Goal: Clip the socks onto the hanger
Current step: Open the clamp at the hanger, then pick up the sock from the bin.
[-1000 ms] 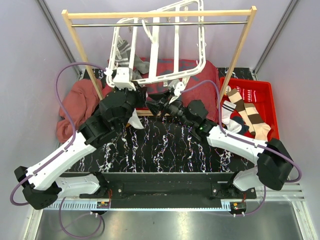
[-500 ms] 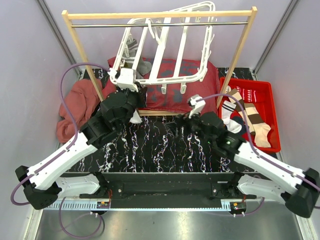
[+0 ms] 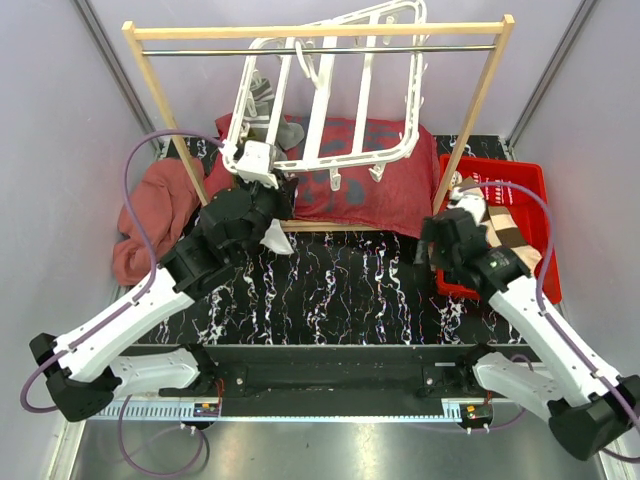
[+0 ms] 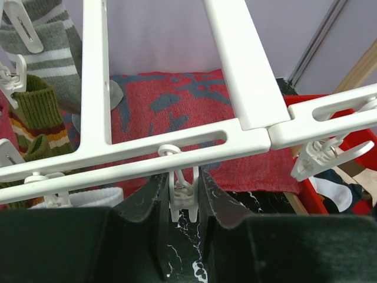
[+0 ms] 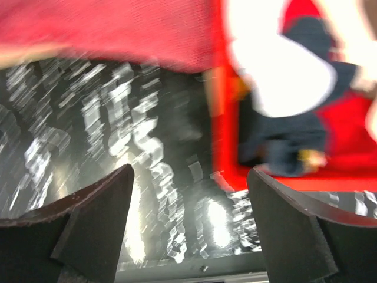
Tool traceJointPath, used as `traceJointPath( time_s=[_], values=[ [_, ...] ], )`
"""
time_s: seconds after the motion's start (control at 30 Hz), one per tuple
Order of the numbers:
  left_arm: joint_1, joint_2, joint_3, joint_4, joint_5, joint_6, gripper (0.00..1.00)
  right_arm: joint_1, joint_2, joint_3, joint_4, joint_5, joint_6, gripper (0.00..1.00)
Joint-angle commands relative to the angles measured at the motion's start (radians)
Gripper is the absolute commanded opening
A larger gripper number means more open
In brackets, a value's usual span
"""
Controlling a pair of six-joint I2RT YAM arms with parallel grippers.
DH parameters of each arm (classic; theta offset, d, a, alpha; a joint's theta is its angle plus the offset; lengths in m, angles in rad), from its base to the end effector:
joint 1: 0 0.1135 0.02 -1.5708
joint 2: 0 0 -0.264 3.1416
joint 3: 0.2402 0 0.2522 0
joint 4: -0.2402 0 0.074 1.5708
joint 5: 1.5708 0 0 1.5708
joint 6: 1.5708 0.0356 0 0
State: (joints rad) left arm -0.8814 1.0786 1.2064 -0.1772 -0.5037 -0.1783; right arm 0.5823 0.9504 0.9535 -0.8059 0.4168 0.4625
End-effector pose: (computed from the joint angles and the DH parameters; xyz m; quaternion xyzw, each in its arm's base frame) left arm 0.1631 -0.1709 0.4317 0.0803 0.7178 -0.1817 0.6674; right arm 0.1627 0.0899 0.3124 0.0231 0.9101 0.0166 0.4134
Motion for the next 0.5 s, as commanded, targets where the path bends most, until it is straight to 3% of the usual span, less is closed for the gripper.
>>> traceJointPath(
  time_s=[0.0,0.17,0.3,0.47],
  values=[
    [0.001,-0.032,-0.013,-0.005,0.042,0.020,0.00,-0.252,0.063,0.062,-0.059,0.018,-0.018,0.86],
    [0.002,-0.065,-0.034,0.005,0.057,0.028,0.00,-0.493,0.163,0.070,0.112,-0.113,-0.062,0.83],
    [0.002,-0.083,-0.059,0.019,0.062,0.028,0.00,-0.656,0.354,0.143,0.250,-0.183,-0.079,0.75],
    [0.016,-0.078,-0.067,0.021,0.082,0.016,0.00,-0.682,0.576,0.272,0.310,-0.204,-0.079,0.63]
  ],
)
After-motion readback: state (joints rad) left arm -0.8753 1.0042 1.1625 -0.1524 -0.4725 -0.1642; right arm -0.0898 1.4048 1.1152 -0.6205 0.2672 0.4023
